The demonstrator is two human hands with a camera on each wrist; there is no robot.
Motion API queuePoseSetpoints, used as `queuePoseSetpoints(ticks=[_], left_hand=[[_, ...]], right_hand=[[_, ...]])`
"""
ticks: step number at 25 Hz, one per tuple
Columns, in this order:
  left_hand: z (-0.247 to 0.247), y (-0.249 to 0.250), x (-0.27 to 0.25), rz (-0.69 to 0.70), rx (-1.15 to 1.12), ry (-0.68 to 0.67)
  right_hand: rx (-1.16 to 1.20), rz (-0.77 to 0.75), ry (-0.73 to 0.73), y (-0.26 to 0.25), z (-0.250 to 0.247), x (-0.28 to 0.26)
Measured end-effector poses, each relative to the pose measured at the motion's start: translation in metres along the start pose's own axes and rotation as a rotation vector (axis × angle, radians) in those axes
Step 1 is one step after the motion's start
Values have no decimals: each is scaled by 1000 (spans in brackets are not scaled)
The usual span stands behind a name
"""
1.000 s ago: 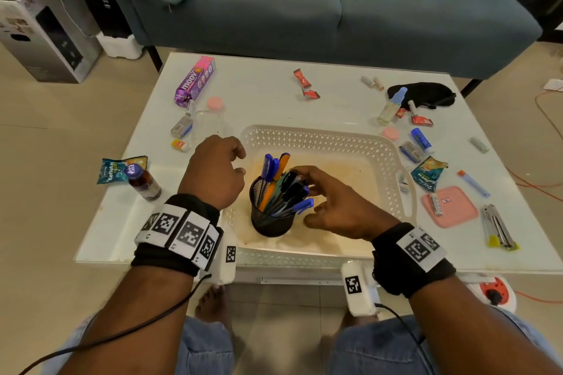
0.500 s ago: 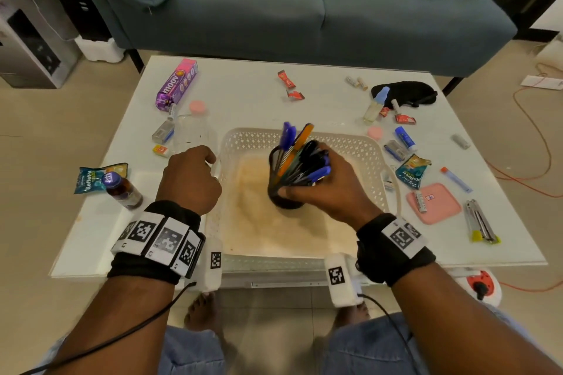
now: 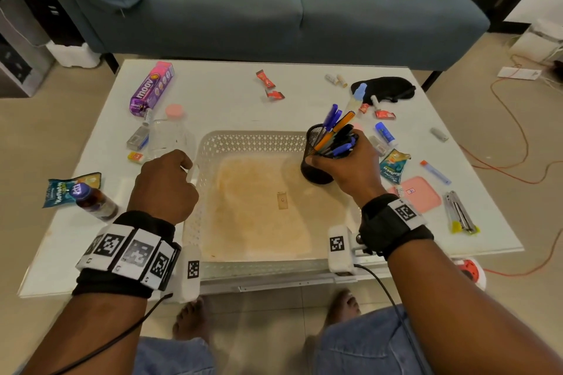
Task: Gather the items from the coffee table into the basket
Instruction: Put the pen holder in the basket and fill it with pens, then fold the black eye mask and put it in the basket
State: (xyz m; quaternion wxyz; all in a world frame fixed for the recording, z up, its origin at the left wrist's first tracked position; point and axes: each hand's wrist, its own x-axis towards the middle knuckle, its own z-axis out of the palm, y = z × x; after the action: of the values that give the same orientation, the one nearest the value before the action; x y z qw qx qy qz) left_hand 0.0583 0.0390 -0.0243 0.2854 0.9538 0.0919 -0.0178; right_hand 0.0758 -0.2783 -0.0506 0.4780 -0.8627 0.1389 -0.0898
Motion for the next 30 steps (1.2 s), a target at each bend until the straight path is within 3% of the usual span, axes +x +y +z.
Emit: queuePoseSetpoints(ticks=[4,7,8,10,12,14,17,20,22,26,30], left_hand=[[-3,9,-6,35,124,0],[1,31,-20,287,167,52],[5,40,-25,383,80,-5],[17,54,-38,475,-8,-293],[28,61,-47,456,45,-590],[32,63,-51,444,75,-703],[33,60,-53,463,75,-740],[37,60,-54,462,82,-765],[39,62,-55,447,63,-794],[39,63,-54,437,46,-840],[38,65,-53,402,27,-868]], right_hand=[[21,19,-41,1,-2,-1],[46,5,-134,0,-13,2],[59,5,-176,-1,-21,3],[61,14,-274,-7,-40,4],[35,42,-343,-16,-63,5],[34,53,-306,-22,-86,10],[90,40,-122,-20,-108,35],[-59,-8,-13,-3,-112,93],[-283,-8,-35,19,-108,140],[-743,145,-192,66,-102,204],[-838,19,-163,69,-95,247]])
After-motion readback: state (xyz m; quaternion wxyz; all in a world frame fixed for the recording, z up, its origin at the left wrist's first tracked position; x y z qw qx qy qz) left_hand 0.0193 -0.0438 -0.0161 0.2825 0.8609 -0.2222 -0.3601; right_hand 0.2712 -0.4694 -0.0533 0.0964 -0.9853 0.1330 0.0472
